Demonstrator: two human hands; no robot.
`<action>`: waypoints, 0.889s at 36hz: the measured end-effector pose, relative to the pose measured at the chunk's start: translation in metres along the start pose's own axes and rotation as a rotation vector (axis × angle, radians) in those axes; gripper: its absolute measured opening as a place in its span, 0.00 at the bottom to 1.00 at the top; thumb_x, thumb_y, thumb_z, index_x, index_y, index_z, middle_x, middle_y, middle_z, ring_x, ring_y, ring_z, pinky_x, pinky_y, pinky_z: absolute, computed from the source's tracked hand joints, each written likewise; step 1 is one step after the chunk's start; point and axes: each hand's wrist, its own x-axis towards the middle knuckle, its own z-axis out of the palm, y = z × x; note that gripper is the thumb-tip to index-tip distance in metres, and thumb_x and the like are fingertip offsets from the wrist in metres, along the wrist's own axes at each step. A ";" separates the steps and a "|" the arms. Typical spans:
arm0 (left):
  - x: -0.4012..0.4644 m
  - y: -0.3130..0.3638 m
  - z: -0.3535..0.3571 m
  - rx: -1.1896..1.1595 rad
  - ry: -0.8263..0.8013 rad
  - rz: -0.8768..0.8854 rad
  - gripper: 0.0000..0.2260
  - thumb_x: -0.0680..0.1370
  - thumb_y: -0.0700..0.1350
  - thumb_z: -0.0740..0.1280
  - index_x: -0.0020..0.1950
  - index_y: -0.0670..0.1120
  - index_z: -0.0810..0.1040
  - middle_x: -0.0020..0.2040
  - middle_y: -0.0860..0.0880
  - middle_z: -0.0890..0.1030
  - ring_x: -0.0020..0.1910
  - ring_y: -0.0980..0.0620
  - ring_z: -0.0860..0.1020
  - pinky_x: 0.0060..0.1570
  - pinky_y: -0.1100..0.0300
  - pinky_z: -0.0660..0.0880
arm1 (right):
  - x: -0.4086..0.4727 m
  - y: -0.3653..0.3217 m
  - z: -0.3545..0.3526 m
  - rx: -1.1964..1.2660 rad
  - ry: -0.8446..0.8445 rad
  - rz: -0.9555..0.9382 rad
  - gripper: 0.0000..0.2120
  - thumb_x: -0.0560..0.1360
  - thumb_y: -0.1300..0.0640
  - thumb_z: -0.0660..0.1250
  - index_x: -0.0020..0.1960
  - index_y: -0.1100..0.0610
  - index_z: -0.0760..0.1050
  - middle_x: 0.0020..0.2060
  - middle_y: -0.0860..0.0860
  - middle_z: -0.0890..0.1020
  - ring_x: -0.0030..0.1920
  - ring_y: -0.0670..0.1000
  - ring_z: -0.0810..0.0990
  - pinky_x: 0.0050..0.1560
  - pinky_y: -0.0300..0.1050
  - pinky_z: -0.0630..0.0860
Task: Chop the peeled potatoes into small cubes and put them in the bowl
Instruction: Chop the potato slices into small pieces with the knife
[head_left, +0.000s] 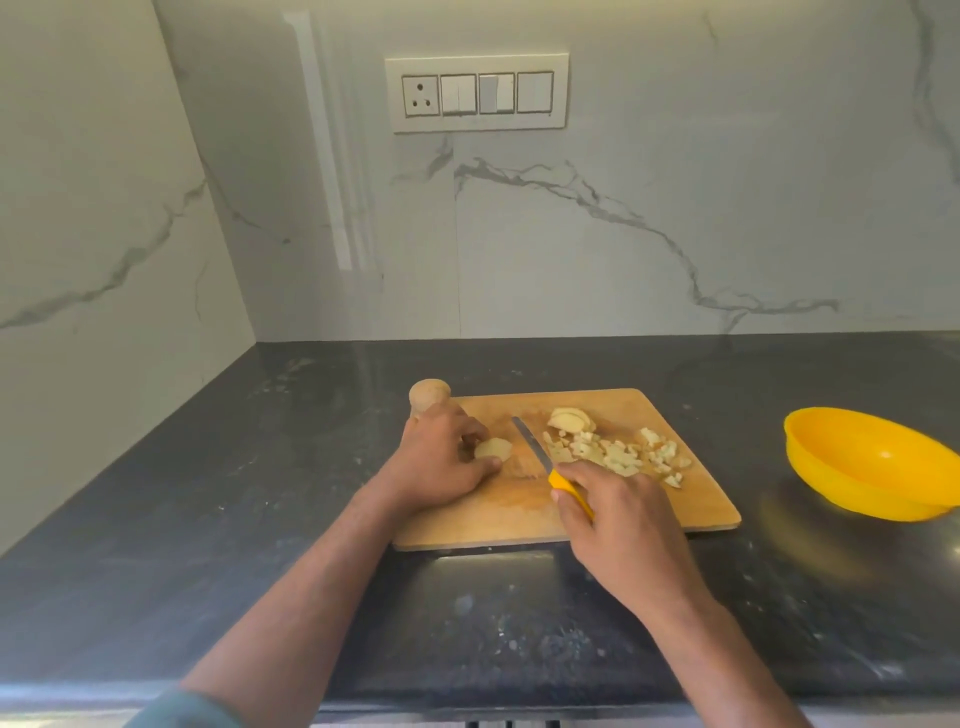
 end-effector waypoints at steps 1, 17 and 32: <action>-0.001 0.000 -0.001 -0.024 -0.002 0.000 0.15 0.75 0.53 0.75 0.57 0.47 0.85 0.49 0.52 0.82 0.49 0.54 0.77 0.55 0.54 0.74 | -0.001 0.000 0.000 0.001 -0.006 0.001 0.13 0.78 0.49 0.67 0.61 0.50 0.80 0.40 0.46 0.86 0.37 0.49 0.83 0.38 0.47 0.80; -0.001 -0.005 -0.002 -0.167 -0.093 0.052 0.21 0.65 0.66 0.76 0.44 0.50 0.79 0.42 0.52 0.79 0.43 0.53 0.77 0.43 0.57 0.75 | 0.000 -0.007 -0.003 -0.029 -0.060 0.020 0.15 0.79 0.47 0.66 0.63 0.49 0.79 0.42 0.48 0.86 0.39 0.51 0.82 0.42 0.48 0.81; -0.002 -0.007 -0.003 -0.198 -0.166 0.120 0.19 0.65 0.63 0.75 0.47 0.52 0.81 0.45 0.55 0.80 0.45 0.56 0.77 0.46 0.56 0.77 | -0.001 -0.012 -0.006 -0.028 -0.137 0.034 0.21 0.78 0.49 0.64 0.70 0.48 0.73 0.47 0.47 0.85 0.42 0.48 0.82 0.45 0.45 0.82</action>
